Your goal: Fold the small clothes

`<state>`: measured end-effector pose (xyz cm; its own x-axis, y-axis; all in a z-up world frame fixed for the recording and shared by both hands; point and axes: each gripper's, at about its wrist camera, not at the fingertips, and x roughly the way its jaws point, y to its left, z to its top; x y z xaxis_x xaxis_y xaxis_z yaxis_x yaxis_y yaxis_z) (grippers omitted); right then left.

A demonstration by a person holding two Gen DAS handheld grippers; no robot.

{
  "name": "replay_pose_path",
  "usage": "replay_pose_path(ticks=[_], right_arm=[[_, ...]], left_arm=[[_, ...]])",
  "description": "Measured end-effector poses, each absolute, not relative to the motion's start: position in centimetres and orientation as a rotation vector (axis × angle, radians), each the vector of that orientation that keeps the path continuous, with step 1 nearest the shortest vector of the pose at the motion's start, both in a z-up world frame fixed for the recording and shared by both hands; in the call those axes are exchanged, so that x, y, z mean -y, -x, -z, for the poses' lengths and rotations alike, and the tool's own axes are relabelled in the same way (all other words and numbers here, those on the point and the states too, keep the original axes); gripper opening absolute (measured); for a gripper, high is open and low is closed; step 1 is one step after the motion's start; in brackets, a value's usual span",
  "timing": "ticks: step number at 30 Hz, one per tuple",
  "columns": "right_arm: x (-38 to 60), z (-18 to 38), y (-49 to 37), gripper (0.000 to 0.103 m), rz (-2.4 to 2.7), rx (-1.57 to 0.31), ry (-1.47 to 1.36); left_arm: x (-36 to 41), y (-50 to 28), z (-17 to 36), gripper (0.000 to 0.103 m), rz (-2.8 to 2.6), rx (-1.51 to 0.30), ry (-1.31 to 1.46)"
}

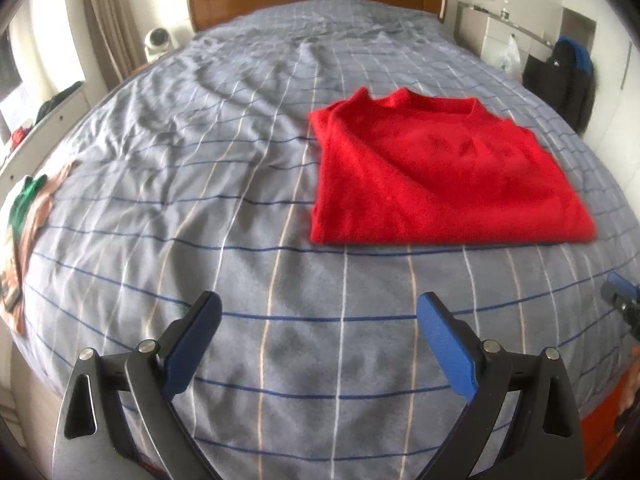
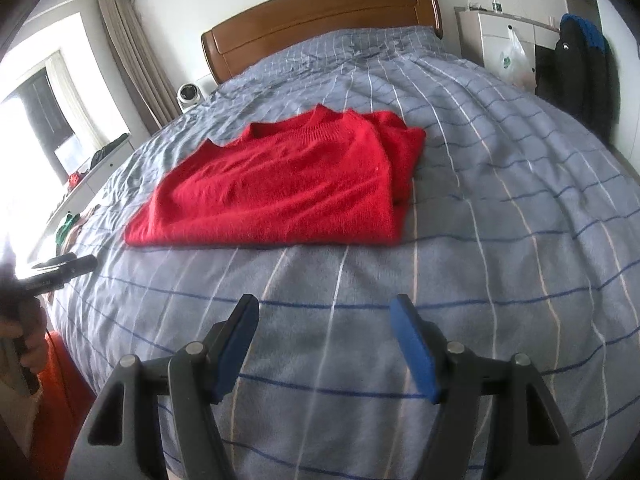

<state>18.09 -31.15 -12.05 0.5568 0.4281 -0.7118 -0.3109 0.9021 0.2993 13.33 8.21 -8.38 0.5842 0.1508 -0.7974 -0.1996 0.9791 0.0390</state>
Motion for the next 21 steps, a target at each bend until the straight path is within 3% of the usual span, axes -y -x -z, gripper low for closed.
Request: replay_pose_path(ticks=[8,12,21], right_arm=[[31.4,12.9,-18.9,0.068,-0.431,-0.919,-0.176],[32.3,11.9,-20.9,0.068,-0.433,-0.923,-0.208],[36.4,12.0,-29.6,0.071,-0.364,-0.954,-0.477]], left_arm=[[-10.1,-13.1,13.8,0.098,-0.293,-0.954,-0.02],[-11.8,-11.0,14.1,0.102,-0.236,-0.896,0.105],[-11.5,-10.7,14.6,0.103,-0.219,-0.849,0.084]])
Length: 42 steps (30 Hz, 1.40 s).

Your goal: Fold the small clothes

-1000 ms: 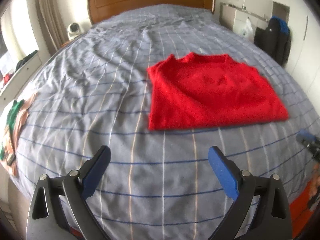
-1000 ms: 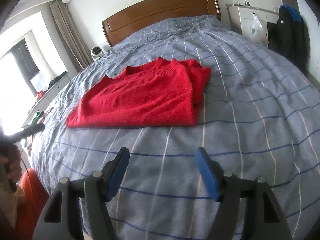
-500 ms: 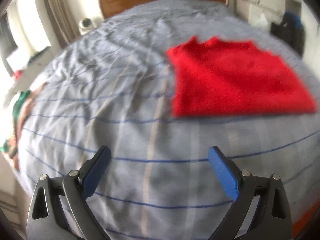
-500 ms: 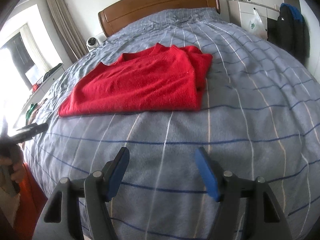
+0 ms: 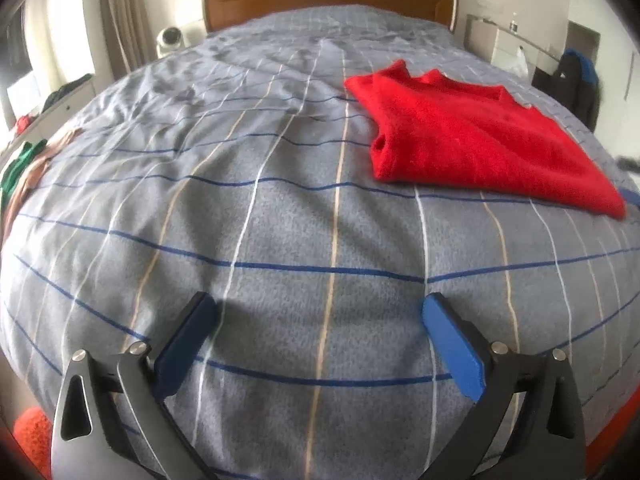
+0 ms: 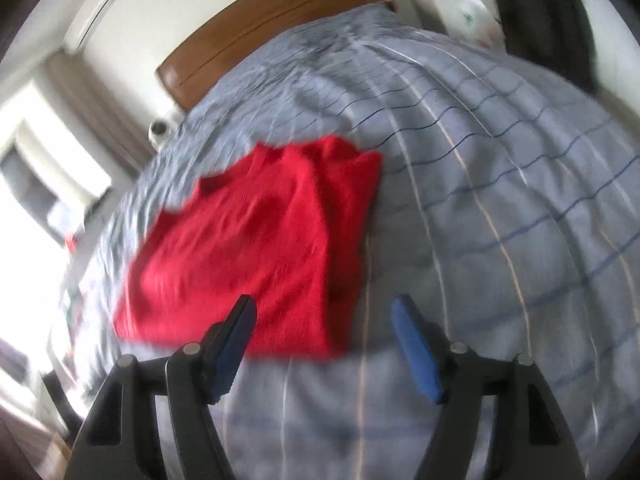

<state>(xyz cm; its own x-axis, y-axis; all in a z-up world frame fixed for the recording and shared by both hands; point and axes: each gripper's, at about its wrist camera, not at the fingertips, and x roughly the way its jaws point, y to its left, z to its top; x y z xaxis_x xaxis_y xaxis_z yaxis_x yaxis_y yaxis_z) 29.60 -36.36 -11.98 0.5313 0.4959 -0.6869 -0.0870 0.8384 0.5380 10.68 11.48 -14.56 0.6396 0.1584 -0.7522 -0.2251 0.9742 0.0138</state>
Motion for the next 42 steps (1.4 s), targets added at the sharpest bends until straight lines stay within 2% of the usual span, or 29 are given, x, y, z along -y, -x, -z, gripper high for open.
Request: replay_pose_path(ticks=[6,9,10,12,13,18,23,26,30,31,34,35,39,42], right_arm=[[36.3,15.4,-35.8,0.071,-0.381,-1.067,-0.672],[34.9,16.0,-37.0,0.071,-0.39,-1.069,-0.684],[34.3,16.0,-37.3,0.066,-0.401,-1.071,-0.669],[32.8,15.9,-37.9,0.028,-0.39,-1.119,-0.591],[32.1,15.6,-38.0,0.015,-0.366,-1.138,-0.552],[27.6,9.4,-37.4,0.014,-0.41,-1.052,-0.471],[17.3,3.7,-37.2,0.014,-0.565,-1.024,-0.346],[10.9,3.2,-36.8,0.014,-0.62,-1.029,-0.265],[3.5,6.1,-36.2,0.014,-0.629,-1.061,-0.146],[2.5,6.9,-35.9,0.021,-0.638,-1.078,-0.128],[0.8,8.7,-34.9,0.053,-0.733,-1.162,-0.186],[1.0,8.4,-34.5,0.057,-0.765,-1.152,-0.214],[4.1,5.0,-34.1,0.058,-0.876,-1.098,-0.328],[7.0,2.7,-34.0,0.058,-0.847,-1.006,-0.297]], left_arm=[[-12.3,-10.7,13.9,0.102,-0.199,-0.903,0.116],[-13.1,-9.7,13.3,0.103,-0.192,-0.91,0.154],[-13.3,-9.4,13.3,0.103,-0.198,-0.904,0.158],[-14.0,-8.9,13.8,0.102,-0.214,-0.903,0.161],[-14.4,-9.0,14.0,0.102,-0.217,-0.909,0.174],[-15.8,-9.3,13.6,0.102,-0.229,-0.874,0.251],[-17.0,-9.2,13.6,0.102,-0.243,-0.863,0.279],[-17.8,-8.9,13.6,0.102,-0.254,-0.855,0.317],[-18.5,-8.8,13.7,0.102,-0.259,-0.851,0.345],[-18.5,-8.8,13.7,0.102,-0.261,-0.851,0.344],[-18.6,-8.7,13.7,0.102,-0.257,-0.852,0.345],[-18.6,-8.7,13.7,0.102,-0.257,-0.852,0.345],[-19.0,-8.9,13.8,0.102,-0.256,-0.852,0.37],[-19.4,-8.9,13.8,0.102,-0.255,-0.848,0.394]])
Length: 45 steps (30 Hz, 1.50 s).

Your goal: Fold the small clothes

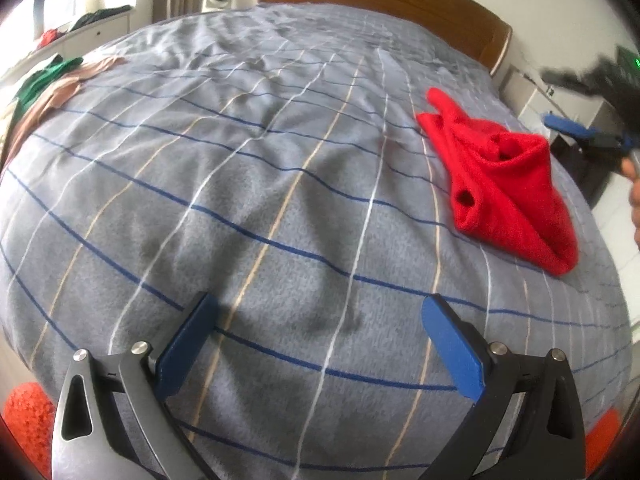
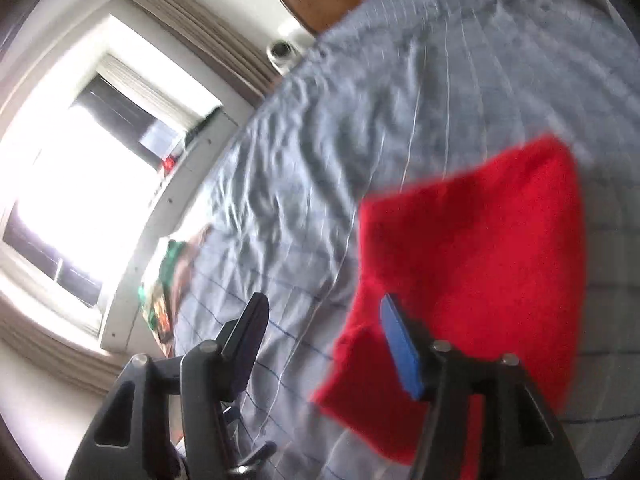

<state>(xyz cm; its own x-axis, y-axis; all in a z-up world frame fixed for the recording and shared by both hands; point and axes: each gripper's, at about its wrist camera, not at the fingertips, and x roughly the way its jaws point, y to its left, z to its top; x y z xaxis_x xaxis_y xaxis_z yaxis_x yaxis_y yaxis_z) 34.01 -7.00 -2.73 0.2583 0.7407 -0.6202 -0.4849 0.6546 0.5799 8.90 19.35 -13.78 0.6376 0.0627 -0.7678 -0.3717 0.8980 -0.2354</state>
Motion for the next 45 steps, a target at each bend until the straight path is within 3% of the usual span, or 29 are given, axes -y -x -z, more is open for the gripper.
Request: replay_pose_path(ticks=[3,5,10,15,24,28,32,36,37,39,40,41,45], right_arm=[[7.7,2.9,-33.9,0.057,-0.755,-0.99,-0.173],[6.6,4.0,-33.3,0.029,-0.783,-1.016,-0.137],[2.0,9.6,-29.7,0.011,-0.878,-1.105,-0.053],[-0.5,11.1,-24.7,0.011,-0.924,-1.045,0.173],[12.0,3.1,-27.9,0.011,-0.823,-0.903,-0.159],[15.2,6.2,-28.6,0.012,-0.751,-0.989,-0.231],[14.2,12.8,-27.5,0.012,-0.707,-1.187,-0.186],[14.7,12.8,-25.2,0.012,-0.739,-1.161,-0.11],[15.1,12.3,-25.2,0.018,-0.733,-1.147,-0.096],[16.2,10.9,-25.7,0.052,-0.715,-1.102,-0.088],[16.9,10.4,-26.1,0.08,-0.711,-1.076,-0.102],[17.4,9.8,-26.5,0.088,-0.705,-1.048,-0.124],[18.9,8.5,-29.9,0.088,-0.671,-1.005,-0.277]], left_arm=[[-19.4,-9.1,13.8,0.102,-0.26,-0.848,0.394],[-19.2,-9.1,13.9,0.102,-0.264,-0.85,0.379],[-18.8,-9.0,13.9,0.102,-0.27,-0.851,0.355],[-18.4,-8.9,14.0,0.102,-0.275,-0.86,0.325],[-18.9,-8.9,13.9,0.102,-0.274,-0.852,0.356],[-18.3,-9.1,14.1,0.102,-0.291,-0.857,0.316],[-18.1,-8.9,14.0,0.102,-0.289,-0.857,0.307],[-18.4,-8.3,12.2,0.102,-0.196,-0.812,0.413],[-18.4,-8.7,11.5,0.102,-0.164,-0.788,0.451],[-18.3,-11.1,9.4,0.102,-0.048,-0.769,0.522],[-18.2,-13.2,8.3,0.102,0.025,-0.782,0.546],[-18.0,-15.1,7.7,0.102,0.091,-0.803,0.573],[-17.5,-23.2,7.8,0.101,0.236,-0.937,0.659]])
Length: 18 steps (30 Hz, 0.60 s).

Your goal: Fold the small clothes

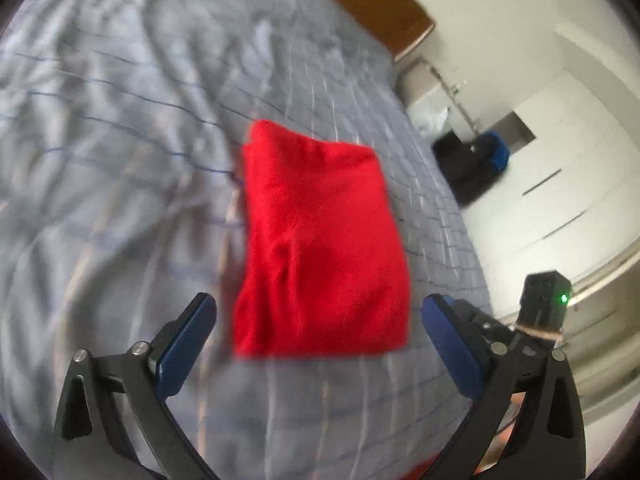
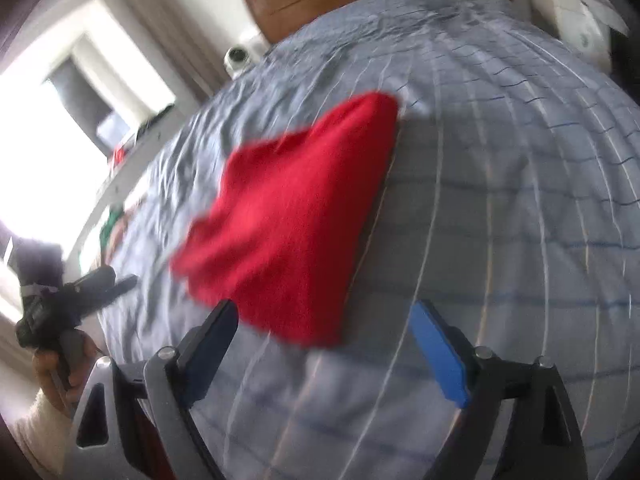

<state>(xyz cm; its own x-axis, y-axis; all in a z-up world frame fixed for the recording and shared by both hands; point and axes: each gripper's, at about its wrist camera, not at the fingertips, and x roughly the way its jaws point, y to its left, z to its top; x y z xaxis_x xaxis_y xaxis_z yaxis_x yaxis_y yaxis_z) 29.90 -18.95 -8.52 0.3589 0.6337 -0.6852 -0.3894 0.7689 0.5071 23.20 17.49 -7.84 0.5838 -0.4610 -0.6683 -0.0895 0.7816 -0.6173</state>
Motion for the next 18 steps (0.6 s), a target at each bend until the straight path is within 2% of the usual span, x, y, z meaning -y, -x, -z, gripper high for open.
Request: replay_pose_path(ticks=[4,8,13,14,15,16,17,18], right_arm=[[19.0,9.0,-33.6,0.088,-0.66,-1.015,-0.454],[17.1,10.6,-36.9,0.088,-0.657,-1.075,-0.515],[13.9,14.0,-40.4,0.087,-0.647,-1.157,-0.549],[12.7,14.1,-40.5,0.084,-0.641,-1.143,-0.497],[11.8,14.0,-40.4,0.08,-0.64,-1.13,-0.441],[10.5,13.8,-40.2,0.062,-0.631,-1.116,-0.34],[8.9,13.3,-39.5,0.044,-0.599,-1.083,-0.192],[7.2,12.4,-38.3,0.041,-0.574,-1.008,-0.028]], left_arm=[[-16.9,-28.7,9.5,0.101,0.152,-1.043,0.536],[-15.9,-31.6,12.1,0.102,0.12,-1.16,0.443],[-15.2,-32.8,13.2,0.102,0.084,-1.176,0.447],[-15.0,-33.0,13.3,0.1,0.079,-1.165,0.437],[-14.5,-33.0,13.2,0.076,0.081,-1.154,0.415],[-13.9,-33.0,13.2,0.039,0.106,-1.143,0.396],[-13.5,-33.0,13.0,0.033,0.133,-1.138,0.4],[-13.0,-32.6,12.5,0.026,0.109,-1.114,0.38]])
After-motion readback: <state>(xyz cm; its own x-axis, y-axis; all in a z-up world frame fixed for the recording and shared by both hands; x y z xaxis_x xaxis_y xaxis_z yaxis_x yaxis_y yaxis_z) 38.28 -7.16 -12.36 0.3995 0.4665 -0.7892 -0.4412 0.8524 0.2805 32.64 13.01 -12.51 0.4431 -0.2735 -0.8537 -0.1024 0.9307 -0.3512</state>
